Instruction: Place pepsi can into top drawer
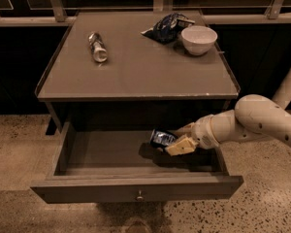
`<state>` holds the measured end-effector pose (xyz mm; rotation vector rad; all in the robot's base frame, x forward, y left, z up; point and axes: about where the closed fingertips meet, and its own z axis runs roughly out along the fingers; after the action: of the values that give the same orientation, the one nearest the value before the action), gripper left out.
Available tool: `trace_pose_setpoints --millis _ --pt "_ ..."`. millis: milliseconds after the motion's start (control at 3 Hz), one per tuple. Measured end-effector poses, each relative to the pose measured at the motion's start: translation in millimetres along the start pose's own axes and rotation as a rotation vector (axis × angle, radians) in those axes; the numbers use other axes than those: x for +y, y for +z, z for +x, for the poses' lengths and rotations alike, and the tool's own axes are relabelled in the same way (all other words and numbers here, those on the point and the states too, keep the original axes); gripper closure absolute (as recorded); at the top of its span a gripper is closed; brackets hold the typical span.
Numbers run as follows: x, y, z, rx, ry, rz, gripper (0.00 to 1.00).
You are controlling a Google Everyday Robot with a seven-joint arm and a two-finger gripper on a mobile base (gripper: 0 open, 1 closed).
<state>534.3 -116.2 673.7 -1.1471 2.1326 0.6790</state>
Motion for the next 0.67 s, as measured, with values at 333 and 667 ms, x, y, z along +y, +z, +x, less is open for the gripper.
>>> trace_pose_setpoints --millis 333,667 --pt "-5.4 7.6 12.2 0.031 0.027 -0.007 1.00" --pt "-5.4 7.7 12.4 0.031 0.028 -0.007 0.81"
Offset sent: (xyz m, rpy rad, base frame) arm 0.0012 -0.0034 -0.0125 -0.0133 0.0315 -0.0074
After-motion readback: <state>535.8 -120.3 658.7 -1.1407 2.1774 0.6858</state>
